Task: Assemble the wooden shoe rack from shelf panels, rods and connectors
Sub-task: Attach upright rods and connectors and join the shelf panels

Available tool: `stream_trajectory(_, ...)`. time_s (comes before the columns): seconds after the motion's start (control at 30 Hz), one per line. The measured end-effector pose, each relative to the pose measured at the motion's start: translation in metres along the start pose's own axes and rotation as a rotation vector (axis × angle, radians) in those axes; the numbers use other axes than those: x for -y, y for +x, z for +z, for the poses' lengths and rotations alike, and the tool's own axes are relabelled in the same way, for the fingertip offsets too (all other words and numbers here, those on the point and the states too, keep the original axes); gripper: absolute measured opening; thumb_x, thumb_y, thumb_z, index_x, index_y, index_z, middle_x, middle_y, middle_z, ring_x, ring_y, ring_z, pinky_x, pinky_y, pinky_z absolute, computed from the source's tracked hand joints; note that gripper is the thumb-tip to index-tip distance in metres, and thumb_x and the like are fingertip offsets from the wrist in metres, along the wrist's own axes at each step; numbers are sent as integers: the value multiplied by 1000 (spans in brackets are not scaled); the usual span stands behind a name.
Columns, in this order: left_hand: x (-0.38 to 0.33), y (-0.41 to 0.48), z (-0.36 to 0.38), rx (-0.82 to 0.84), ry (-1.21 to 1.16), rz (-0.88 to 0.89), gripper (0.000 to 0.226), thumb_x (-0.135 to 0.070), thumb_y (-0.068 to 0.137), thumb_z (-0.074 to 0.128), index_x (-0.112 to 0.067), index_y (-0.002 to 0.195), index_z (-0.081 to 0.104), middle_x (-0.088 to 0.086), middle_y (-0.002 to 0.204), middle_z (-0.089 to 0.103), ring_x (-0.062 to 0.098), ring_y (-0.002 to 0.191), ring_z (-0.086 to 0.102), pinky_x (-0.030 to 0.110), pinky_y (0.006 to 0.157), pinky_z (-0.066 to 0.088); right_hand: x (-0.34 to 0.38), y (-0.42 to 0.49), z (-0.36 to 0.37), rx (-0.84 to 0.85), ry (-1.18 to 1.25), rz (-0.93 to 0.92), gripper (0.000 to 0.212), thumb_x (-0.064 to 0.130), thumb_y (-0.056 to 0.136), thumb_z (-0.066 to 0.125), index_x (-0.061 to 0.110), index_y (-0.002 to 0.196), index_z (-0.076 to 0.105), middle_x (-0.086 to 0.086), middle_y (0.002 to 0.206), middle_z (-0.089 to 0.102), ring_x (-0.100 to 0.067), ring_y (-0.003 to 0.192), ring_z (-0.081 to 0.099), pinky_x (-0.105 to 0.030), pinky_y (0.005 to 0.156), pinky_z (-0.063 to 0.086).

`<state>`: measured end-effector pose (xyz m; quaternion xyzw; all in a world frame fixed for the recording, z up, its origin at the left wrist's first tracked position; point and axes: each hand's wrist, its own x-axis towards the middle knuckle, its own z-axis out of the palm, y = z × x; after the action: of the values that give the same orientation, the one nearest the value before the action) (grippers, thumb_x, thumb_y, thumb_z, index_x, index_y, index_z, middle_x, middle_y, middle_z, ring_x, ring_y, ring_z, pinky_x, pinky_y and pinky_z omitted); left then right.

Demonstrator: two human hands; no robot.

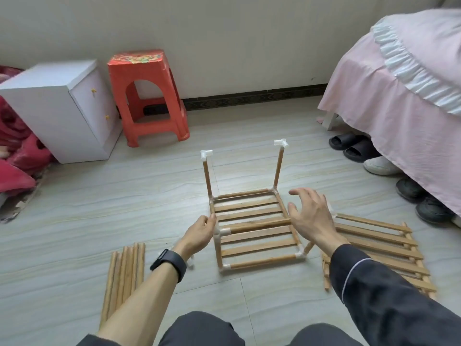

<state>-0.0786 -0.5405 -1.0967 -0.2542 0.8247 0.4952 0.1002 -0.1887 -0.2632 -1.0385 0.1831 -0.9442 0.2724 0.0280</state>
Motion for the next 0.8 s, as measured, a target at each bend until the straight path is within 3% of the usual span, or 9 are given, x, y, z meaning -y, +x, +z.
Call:
stream_trajectory(0.1, 26, -9, -33, -101, 37, -55, 40, -52, 103, 40, -18, 121, 50, 3, 119, 62, 22, 105, 62, 39, 92, 50, 60, 13, 0, 90, 21, -219, 33, 26, 99, 55, 22, 132, 59, 1, 134, 59, -16, 125, 45, -29, 104, 36)
stream_trajectory(0.2, 66, -20, -69, -155, 98, -149, 37, -43, 103, 46, -15, 129, 48, 1, 120, 60, 21, 103, 57, 33, 89, 45, 124, 25, 10, 159, -36, -383, 34, 29, 100, 53, 25, 133, 58, 3, 137, 58, -16, 131, 44, -35, 108, 39)
stream_trajectory(0.27, 97, -29, -89, -187, 137, -223, 39, -38, 103, 45, -12, 132, 47, 4, 132, 58, 21, 112, 52, 33, 97, 41, 163, 30, 27, 212, -66, -447, 35, 32, 100, 51, 26, 134, 57, 4, 140, 56, -17, 133, 42, -36, 110, 39)
stream_trajectory(0.33, 129, -39, -103, -213, 175, -290, 40, -34, 104, 45, -11, 136, 47, 2, 143, 50, 25, 137, 40, 34, 114, 28, 193, 29, 55, 291, -119, -501, 37, 33, 101, 48, 26, 136, 54, 4, 142, 54, -19, 134, 39, -39, 110, 38)
stream_trajectory(0.37, 145, -43, -108, -217, 158, -327, 36, -33, 104, 45, -12, 133, 48, -1, 141, 47, 25, 142, 35, 34, 116, 26, 202, 26, 73, 340, -161, -530, 38, 34, 101, 47, 26, 138, 53, 3, 143, 52, -20, 135, 38, -40, 110, 38)
stream_trajectory(0.43, 178, -53, -112, -220, 100, -409, 23, -33, 103, 47, -14, 117, 49, 2, 127, 50, 26, 123, 50, 33, 107, 40, 212, 15, 115, 442, -220, -550, 41, 35, 101, 45, 26, 140, 49, 3, 146, 50, -22, 136, 36, -40, 109, 38)
stream_trajectory(0.5, 209, -59, -113, -237, 68, -475, 24, -33, 101, 50, -14, 116, 49, 9, 126, 56, 27, 111, 55, 34, 98, 45, 214, 1, 161, 541, -208, -511, 42, 36, 101, 43, 26, 142, 47, 3, 147, 48, -22, 136, 35, -40, 109, 38)
stream_trajectory(0.67, 271, -59, -116, -235, 33, -630, 47, -33, 101, 50, -11, 141, 41, 17, 146, 43, 32, 125, 53, 37, 104, 46, 192, -43, 268, 799, -191, -404, 44, 34, 100, 42, 23, 142, 44, 1, 147, 47, -23, 134, 36, -41, 103, 43)
stream_trajectory(0.8, 303, -43, -115, -248, 90, -717, 53, -31, 102, 46, -11, 149, 32, 20, 148, 38, 36, 126, 51, 43, 107, 44, 163, -63, 328, 947, -296, -454, 48, 29, 102, 38, 19, 149, 39, -3, 154, 41, -29, 140, 35, -42, 108, 40)
